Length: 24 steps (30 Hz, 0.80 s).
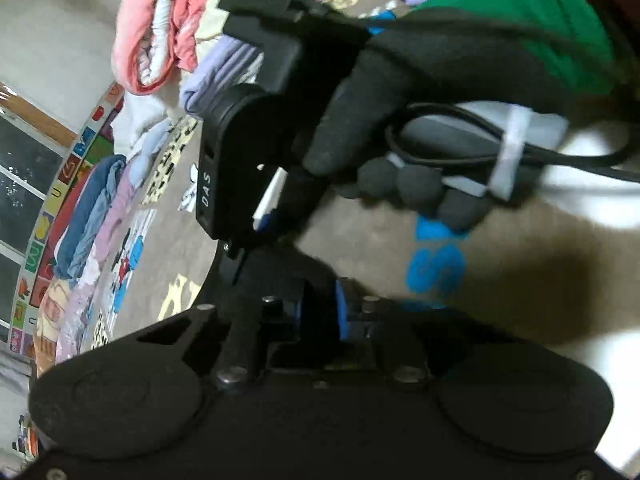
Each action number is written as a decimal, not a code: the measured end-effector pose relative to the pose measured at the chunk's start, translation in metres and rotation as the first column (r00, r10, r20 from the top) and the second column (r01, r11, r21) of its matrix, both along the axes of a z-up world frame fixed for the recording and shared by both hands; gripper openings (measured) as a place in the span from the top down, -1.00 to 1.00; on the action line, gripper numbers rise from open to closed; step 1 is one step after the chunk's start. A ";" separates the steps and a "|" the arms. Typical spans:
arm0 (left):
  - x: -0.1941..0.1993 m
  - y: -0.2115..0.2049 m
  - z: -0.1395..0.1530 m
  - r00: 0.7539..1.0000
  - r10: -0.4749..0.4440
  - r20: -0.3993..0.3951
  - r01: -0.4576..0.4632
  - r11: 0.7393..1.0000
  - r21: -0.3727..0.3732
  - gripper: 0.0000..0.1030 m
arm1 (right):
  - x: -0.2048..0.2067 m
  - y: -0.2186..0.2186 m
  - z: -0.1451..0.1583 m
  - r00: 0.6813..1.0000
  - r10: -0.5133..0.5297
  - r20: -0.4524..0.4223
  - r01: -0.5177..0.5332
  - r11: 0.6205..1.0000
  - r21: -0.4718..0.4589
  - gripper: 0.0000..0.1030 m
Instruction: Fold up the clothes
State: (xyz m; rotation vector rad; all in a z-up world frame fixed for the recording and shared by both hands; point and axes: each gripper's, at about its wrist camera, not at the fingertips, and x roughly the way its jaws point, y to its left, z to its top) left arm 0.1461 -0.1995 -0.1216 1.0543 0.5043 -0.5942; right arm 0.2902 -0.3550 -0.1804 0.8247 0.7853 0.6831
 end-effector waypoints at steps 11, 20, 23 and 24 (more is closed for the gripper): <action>-0.033 0.036 0.020 0.993 0.088 -0.083 -0.096 0.990 -0.101 0.88 | 0.001 0.001 0.000 1.000 -0.022 0.003 0.022 1.000 -0.018 0.65; 0.067 0.072 0.043 0.916 0.337 -0.217 -0.401 0.781 -0.479 -0.09 | -0.006 -0.004 0.003 0.999 -0.040 0.010 0.040 0.999 0.000 0.63; 0.084 0.100 0.020 0.840 0.435 -0.323 -0.542 0.668 -0.510 -0.05 | -0.006 -0.005 0.002 0.999 -0.047 0.005 0.047 0.999 0.002 0.63; 0.084 0.111 0.015 0.815 0.472 -0.335 -0.578 0.634 -0.514 -0.05 | -0.005 -0.005 0.001 0.999 -0.049 0.003 0.049 0.999 0.003 0.63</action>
